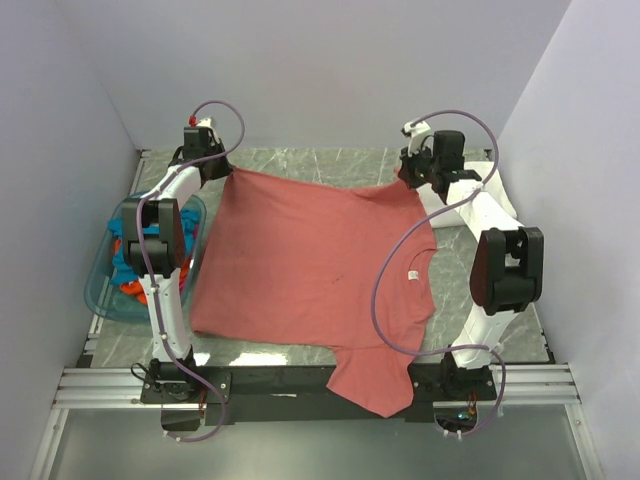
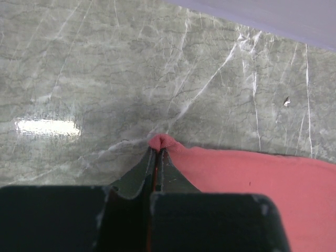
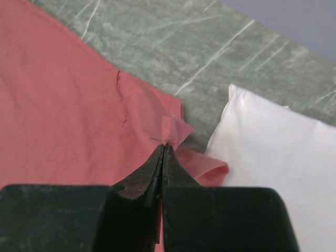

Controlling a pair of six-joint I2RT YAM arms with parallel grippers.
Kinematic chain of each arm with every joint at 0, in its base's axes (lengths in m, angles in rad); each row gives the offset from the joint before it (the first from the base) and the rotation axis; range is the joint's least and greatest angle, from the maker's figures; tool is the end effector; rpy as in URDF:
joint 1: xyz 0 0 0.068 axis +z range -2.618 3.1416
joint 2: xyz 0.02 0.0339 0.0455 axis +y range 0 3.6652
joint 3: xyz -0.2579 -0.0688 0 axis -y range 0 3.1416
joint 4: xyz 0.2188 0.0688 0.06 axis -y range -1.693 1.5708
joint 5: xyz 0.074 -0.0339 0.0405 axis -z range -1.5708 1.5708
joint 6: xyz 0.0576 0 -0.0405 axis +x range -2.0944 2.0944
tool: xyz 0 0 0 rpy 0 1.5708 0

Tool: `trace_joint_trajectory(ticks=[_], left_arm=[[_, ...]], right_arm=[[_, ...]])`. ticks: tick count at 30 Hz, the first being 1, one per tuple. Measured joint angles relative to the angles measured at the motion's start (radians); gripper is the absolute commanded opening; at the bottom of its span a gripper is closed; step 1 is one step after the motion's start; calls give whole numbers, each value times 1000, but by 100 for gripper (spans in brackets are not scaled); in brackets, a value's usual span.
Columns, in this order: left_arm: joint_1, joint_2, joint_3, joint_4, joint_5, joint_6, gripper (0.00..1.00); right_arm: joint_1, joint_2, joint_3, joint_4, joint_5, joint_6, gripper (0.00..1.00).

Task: Fold and stack the t-shirts
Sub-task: Fold the tshirt

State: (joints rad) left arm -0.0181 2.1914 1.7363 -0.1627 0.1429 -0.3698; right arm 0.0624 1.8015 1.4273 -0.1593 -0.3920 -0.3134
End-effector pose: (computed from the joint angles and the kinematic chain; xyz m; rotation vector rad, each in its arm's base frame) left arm 0.4994 -0.0172 0.2051 -0.3055 2.1850 -0.3742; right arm 0.4119 0.0478 0.2757 -0.6132 1.9772 0.2582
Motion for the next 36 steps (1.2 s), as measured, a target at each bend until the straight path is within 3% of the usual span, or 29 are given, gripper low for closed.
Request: trace_joint_trajectory(ticks=[36], left_arm=[[4,0,-18,-5,-37,9,0]], right_arm=[[-35,-257,-242,27,-68,6,0]])
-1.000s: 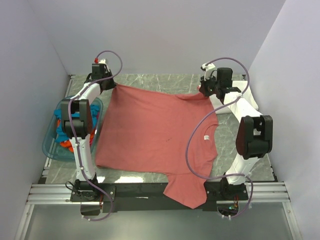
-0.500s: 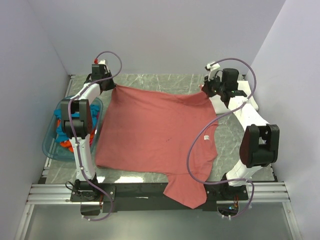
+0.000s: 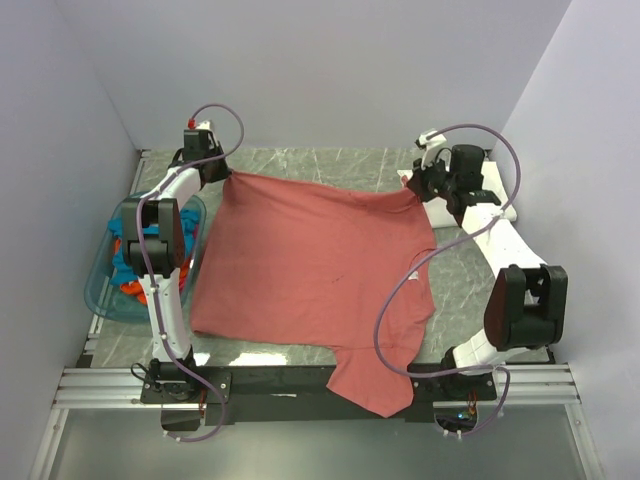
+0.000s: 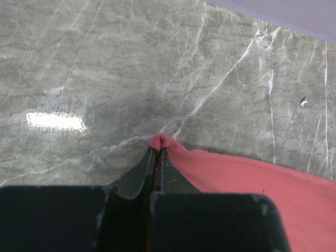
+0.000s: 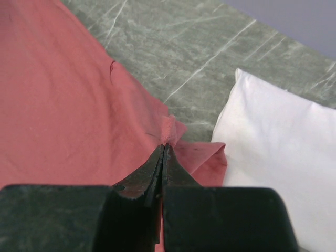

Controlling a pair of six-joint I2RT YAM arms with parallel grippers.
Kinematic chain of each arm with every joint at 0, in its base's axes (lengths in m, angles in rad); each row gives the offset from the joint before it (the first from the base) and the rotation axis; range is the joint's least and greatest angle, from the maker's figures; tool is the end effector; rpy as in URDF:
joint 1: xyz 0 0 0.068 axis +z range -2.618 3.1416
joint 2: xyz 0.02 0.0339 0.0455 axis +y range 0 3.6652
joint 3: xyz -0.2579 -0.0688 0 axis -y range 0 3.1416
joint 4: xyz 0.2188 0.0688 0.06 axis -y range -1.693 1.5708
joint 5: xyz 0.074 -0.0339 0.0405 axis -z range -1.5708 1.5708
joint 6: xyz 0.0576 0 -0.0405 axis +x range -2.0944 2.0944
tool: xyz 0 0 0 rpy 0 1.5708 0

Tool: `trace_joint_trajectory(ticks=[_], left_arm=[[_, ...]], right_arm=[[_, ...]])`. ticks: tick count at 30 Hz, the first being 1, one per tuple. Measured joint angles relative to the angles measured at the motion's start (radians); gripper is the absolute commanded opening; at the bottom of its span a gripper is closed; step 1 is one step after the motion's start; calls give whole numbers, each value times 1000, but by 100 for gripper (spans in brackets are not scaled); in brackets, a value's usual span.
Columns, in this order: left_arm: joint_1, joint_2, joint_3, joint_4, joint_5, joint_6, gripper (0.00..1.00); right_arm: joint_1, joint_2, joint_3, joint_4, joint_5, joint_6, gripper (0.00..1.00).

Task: Fold and stack the t-shirts
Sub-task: Fold the tshirt

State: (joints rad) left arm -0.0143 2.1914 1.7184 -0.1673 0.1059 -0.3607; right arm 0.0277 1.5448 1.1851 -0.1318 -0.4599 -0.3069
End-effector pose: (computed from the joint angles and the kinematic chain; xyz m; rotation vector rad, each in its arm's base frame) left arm 0.4972 -0.0132 0.1986 -0.3252 2.2023 -0.3241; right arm 0.3491 0.0352 0.2912 -0.6097 1.9258 0.2970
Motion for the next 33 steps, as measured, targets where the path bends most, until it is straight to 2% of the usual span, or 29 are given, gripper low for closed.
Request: trace_joint_trajectory(ticks=[25,33], left_arm=[[0,2,-138,90,11,23,1],[0,-21,-159,111,11,37,1]], right_arm=[[-14,-192,-148,5,-60,2,0],[-15,-204,-196,0,-66,-1,0]])
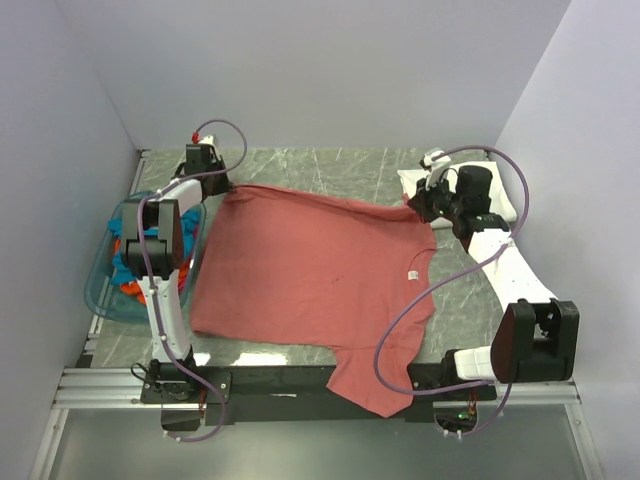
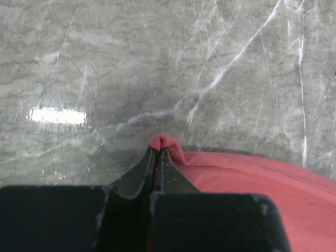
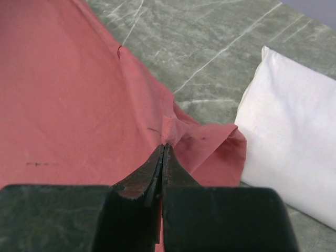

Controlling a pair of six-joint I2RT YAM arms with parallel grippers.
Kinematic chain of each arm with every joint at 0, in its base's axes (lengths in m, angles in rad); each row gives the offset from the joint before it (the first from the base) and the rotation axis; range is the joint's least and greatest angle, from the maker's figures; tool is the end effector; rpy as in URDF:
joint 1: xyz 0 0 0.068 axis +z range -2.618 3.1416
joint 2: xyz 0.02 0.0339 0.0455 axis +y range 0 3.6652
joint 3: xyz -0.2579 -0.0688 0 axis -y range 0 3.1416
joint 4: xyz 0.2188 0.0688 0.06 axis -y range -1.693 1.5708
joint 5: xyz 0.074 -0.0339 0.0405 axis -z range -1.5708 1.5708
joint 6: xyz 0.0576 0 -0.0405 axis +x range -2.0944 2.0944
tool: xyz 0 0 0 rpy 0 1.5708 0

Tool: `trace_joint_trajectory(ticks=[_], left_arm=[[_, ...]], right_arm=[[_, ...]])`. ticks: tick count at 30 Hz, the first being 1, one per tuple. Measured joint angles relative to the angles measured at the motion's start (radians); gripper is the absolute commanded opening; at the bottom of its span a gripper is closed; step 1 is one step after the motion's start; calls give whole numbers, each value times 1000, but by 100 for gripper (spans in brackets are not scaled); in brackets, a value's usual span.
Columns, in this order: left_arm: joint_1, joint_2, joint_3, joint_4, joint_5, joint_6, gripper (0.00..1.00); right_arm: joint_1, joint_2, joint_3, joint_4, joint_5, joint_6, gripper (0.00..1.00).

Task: Fold and stack the t-shirts
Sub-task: Fold the tshirt

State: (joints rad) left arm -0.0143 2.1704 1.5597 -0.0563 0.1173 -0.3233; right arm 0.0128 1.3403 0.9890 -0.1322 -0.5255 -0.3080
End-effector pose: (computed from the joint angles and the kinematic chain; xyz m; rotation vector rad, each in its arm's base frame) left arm 0.4821 -0.0136 0.1689 -0.2829 2.2332 -0.3137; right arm 0.2964 0.0327 0.2881 -0.6326 1.8990 0.3500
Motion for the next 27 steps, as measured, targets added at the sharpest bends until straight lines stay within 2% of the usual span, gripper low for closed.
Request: trace_joint_trajectory(ticks=[11,27], left_arm=[[3,-116,-128,98,21,50,1],[4,-154,-197,161,43,135,4]], right_arm=[[0,-19,-16,-3,0,0,0],[-34,-36,-32,-9,-12,-3,0]])
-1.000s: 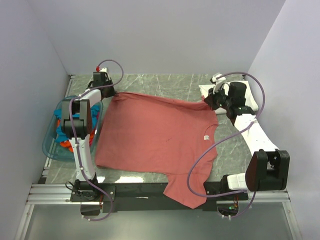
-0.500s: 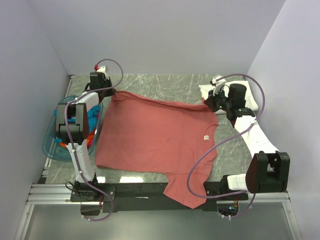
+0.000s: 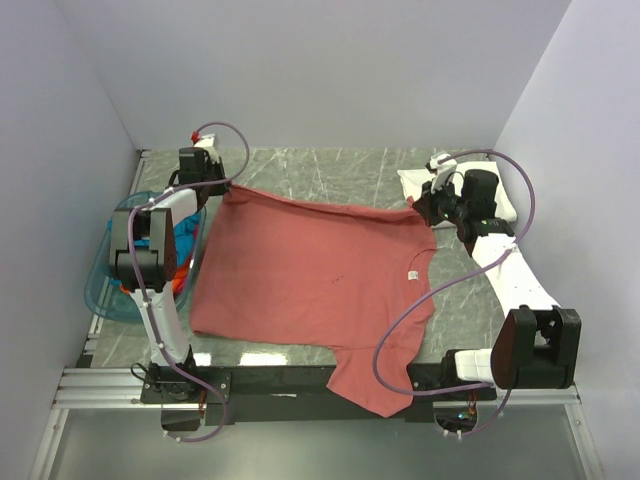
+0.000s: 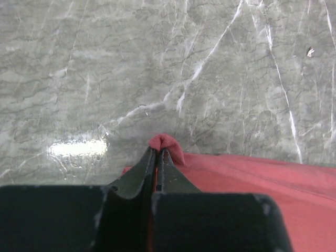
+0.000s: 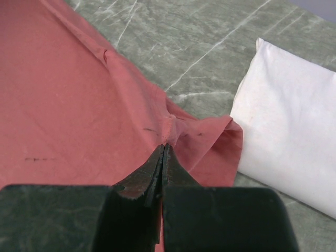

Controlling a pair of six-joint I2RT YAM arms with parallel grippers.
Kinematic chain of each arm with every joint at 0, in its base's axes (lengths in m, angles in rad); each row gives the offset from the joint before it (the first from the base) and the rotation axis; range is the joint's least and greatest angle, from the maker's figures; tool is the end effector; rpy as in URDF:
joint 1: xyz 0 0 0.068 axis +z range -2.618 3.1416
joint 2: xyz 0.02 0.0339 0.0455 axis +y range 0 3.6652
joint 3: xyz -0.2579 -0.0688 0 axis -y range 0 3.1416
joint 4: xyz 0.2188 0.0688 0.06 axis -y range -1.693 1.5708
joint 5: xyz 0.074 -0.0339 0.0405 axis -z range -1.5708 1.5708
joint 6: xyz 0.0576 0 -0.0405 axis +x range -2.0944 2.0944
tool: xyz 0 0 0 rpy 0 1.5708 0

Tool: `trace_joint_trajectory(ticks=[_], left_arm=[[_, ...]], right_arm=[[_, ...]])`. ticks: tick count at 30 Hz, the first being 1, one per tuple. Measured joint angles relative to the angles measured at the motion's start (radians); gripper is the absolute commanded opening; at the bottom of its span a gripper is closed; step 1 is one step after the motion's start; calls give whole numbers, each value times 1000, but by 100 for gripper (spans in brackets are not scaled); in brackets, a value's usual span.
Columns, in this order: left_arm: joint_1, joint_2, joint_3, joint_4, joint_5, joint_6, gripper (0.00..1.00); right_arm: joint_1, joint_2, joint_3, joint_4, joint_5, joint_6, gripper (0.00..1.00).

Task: Fold and stack the t-shirts
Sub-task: Fold the tshirt

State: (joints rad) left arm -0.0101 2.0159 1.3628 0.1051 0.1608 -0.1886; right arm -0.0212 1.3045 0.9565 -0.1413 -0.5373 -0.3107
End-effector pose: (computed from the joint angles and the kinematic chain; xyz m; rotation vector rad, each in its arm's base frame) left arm 0.4528 -0.0138 0.1928 -0.0936 2.1223 -0.2883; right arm 0.2878 0.0234 0.2861 -0.6082 1.9079 0.3405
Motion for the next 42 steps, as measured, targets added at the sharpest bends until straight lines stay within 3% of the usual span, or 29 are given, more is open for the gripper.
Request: trace_joint_trajectory(ticks=[28,42], left_arm=[[-1,74,76,68,103,224,16],[-1,86,75,56,94,257,16]], right_arm=[[-1,3,0,7,-30,11,0],[-11,3,0,6,-55,11,0]])
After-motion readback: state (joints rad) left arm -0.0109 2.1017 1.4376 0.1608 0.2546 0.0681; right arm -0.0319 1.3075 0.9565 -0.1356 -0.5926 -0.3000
